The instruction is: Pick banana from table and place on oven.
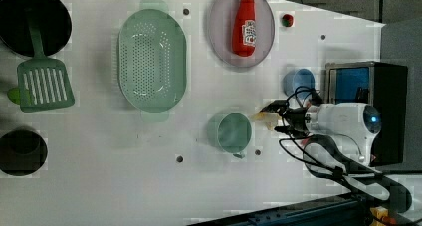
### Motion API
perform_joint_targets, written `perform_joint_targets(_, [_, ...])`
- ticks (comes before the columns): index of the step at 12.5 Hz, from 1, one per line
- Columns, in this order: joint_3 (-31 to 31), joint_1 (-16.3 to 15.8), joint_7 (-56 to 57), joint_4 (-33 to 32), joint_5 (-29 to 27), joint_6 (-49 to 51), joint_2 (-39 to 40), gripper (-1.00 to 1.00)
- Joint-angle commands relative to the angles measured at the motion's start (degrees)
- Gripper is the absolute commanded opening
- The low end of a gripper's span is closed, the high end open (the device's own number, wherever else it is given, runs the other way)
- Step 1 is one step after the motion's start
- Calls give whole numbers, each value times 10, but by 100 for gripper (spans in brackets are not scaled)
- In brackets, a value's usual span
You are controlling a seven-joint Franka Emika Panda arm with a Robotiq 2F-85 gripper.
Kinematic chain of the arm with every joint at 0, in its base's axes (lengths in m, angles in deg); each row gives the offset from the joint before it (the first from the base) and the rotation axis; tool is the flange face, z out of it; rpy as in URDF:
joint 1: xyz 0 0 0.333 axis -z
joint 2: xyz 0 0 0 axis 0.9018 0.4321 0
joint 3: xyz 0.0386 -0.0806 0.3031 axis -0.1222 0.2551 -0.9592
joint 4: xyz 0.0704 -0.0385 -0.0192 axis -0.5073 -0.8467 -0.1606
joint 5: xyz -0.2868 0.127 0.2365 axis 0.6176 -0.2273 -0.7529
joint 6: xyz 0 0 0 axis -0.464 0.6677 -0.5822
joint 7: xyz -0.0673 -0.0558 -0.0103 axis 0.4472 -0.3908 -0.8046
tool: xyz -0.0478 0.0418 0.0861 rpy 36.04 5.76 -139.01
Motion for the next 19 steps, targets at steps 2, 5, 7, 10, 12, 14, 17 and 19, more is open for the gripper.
perform_joint_targets(2, [1,3,-27,6,-3,-9,-14,-5])
perform_joint_targets(5, [1,3,-27,9,-3,-9,-14,-58])
perform_joint_targets(7, [1,3,-27,17,-3,-11,-24,-58])
perform_joint_targets(10, [0,2,-27,31,-3,17,-94,-58])
perform_joint_targets(12, [0,1,-27,52,-3,104,-167,-58])
perform_joint_targets(14, [0,0,-27,93,-3,238,-239,-58])
perform_joint_targets(17, [0,-1,-27,187,-3,442,-308,-58])
perform_joint_targets(19, [1,0,-27,261,-3,558,-325,-58])
